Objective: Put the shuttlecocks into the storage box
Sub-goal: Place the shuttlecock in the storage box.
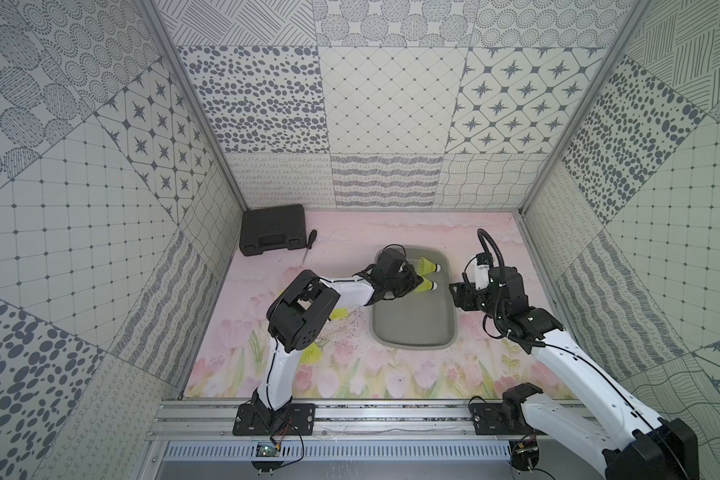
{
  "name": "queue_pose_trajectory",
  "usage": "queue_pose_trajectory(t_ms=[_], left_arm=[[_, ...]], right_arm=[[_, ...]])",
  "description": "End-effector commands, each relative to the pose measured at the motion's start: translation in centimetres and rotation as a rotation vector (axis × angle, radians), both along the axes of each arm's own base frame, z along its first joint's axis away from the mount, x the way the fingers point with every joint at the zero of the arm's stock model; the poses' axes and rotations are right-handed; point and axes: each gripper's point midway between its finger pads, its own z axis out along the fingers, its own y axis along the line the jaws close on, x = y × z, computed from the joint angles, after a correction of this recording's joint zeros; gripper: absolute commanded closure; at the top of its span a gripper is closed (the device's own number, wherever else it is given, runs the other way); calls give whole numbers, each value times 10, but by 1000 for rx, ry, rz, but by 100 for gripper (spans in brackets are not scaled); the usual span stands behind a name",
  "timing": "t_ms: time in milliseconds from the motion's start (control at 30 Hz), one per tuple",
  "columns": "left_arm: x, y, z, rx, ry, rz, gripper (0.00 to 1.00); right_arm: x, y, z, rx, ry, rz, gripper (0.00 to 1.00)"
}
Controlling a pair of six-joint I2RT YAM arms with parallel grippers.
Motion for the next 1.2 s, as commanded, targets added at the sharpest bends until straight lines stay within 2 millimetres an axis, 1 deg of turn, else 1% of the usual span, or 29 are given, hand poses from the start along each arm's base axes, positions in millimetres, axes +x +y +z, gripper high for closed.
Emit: queue_pose_trajectory(t_ms=[0,233,433,1033,1167], left_arm=[[5,-14,12,-63,-21,-16,100],[6,-16,7,-62,-7,-21,100],[7,-20,5,-69,0,-28,100],[10,-24,0,-67,10,-34,100],[11,-24,-1,-66,12,-32,98]], right_arm=[[0,-3,5,-2,-30,-3,29],[1,-3,4,-2,-25,-3,29],[2,-3,3,-3,-23,-1,29],[3,-3,2,-1,-19,-3,29],[3,-3,2,4,-18,-1,28]])
